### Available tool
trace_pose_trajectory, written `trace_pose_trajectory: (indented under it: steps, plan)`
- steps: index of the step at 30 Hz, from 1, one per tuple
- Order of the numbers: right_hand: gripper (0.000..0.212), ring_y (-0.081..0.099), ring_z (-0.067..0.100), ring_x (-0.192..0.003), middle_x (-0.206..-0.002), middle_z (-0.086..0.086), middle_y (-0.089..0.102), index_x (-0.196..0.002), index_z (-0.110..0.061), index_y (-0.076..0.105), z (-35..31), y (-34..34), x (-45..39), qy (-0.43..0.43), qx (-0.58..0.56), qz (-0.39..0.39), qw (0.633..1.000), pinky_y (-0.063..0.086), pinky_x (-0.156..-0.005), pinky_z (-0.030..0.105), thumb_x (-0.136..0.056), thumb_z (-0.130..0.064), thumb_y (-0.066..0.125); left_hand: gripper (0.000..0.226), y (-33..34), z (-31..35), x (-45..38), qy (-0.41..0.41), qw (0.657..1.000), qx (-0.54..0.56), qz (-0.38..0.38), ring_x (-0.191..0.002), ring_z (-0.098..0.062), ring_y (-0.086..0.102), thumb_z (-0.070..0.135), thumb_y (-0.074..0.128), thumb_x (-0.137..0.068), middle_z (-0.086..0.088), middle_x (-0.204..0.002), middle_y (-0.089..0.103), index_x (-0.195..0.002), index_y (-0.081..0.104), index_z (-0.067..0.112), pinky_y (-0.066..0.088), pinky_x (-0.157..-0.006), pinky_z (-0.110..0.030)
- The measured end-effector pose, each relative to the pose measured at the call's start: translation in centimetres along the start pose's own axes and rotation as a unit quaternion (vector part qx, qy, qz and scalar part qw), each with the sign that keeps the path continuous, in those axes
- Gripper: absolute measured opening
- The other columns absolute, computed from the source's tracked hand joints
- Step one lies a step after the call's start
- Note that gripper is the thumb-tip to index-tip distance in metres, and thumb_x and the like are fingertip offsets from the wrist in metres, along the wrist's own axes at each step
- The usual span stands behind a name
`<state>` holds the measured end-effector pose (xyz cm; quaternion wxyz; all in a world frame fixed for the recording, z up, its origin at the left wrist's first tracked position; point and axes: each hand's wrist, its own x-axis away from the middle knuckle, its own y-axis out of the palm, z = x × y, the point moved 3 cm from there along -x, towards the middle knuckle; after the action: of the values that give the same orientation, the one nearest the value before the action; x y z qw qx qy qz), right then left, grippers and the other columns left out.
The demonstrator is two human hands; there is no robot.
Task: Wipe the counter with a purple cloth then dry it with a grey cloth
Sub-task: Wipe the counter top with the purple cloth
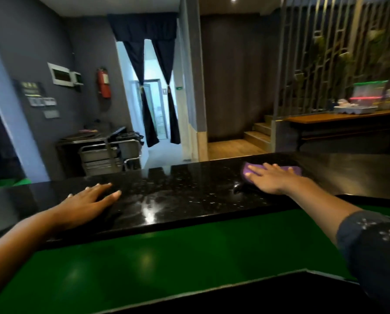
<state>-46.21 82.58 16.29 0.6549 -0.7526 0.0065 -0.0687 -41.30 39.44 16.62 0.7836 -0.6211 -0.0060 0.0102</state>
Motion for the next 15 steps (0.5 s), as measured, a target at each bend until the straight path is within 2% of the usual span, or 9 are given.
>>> trace_pose_trajectory:
  steps: [3, 6, 11, 13, 15]
  plan:
    - [0.062, -0.004, 0.032, -0.148, -0.163, 0.008, -0.004, -0.153, -0.036, 0.004, -4.1, -0.1, -0.9, 0.042, -0.002, 0.009, 0.999, -0.006, -0.116, 0.057, -0.097, -0.061, 0.014, 0.089, -0.1, -4.5, 1.1, -0.038, 0.998, -0.056, 0.004, -0.147, -0.017, 0.005, 0.077, 0.009, -0.072, 0.002, -0.160, 0.008, -0.150, 0.014, 0.034, 0.005, -0.118, -0.047]
    - [0.063, -0.005, 0.036, -0.148, -0.162, 0.011, -0.005, -0.153, -0.035, 0.003, -9.4, 0.5, -0.9, 0.018, -0.003, 0.011, 1.000, -0.007, -0.114, 0.060, -0.096, -0.061, 0.014, 0.092, 0.0, -4.8, 0.4, -0.029, 0.996, -0.083, 0.000, -0.147, -0.017, 0.005, 0.082, 0.004, -0.071, 0.003, -0.160, 0.005, -0.151, 0.010, 0.036, 0.006, -0.118, -0.047]
    - [0.063, -0.005, 0.039, -0.147, -0.161, 0.017, -0.005, -0.153, -0.035, 0.005, -21.2, 3.1, 2.3, -0.143, 0.006, 0.009, 0.990, -0.007, -0.113, 0.062, -0.096, -0.061, 0.014, 0.079, 0.2, -4.9, 0.4, -0.045, 0.997, -0.068, 0.017, -0.147, -0.019, 0.007, 0.073, 0.015, -0.082, 0.002, -0.160, 0.008, -0.151, 0.013, 0.034, 0.004, -0.117, -0.046]
    - [0.063, -0.005, 0.035, -0.148, -0.162, 0.013, -0.004, -0.152, -0.038, 0.006, -24.6, 4.1, 5.1, -0.220, 0.001, -0.001, 0.975, -0.009, -0.114, 0.059, -0.095, -0.062, 0.016, 0.075, 0.2, -5.1, 0.7, -0.042, 0.996, -0.074, 0.009, -0.147, -0.019, 0.006, 0.071, 0.015, -0.085, 0.002, -0.160, 0.007, -0.151, 0.011, 0.034, 0.004, -0.117, -0.046]
    - [0.062, -0.004, 0.027, -0.149, -0.163, 0.005, -0.003, -0.151, -0.042, 0.007, -25.0, 4.4, 7.0, -0.279, -0.003, -0.010, 0.960, -0.009, -0.115, 0.054, -0.094, -0.065, 0.017, 0.079, 0.0, -5.1, 0.9, -0.036, 0.996, -0.077, 0.004, -0.147, -0.019, 0.005, 0.073, 0.012, -0.081, 0.002, -0.160, 0.005, -0.151, 0.010, 0.035, 0.004, -0.118, -0.047]
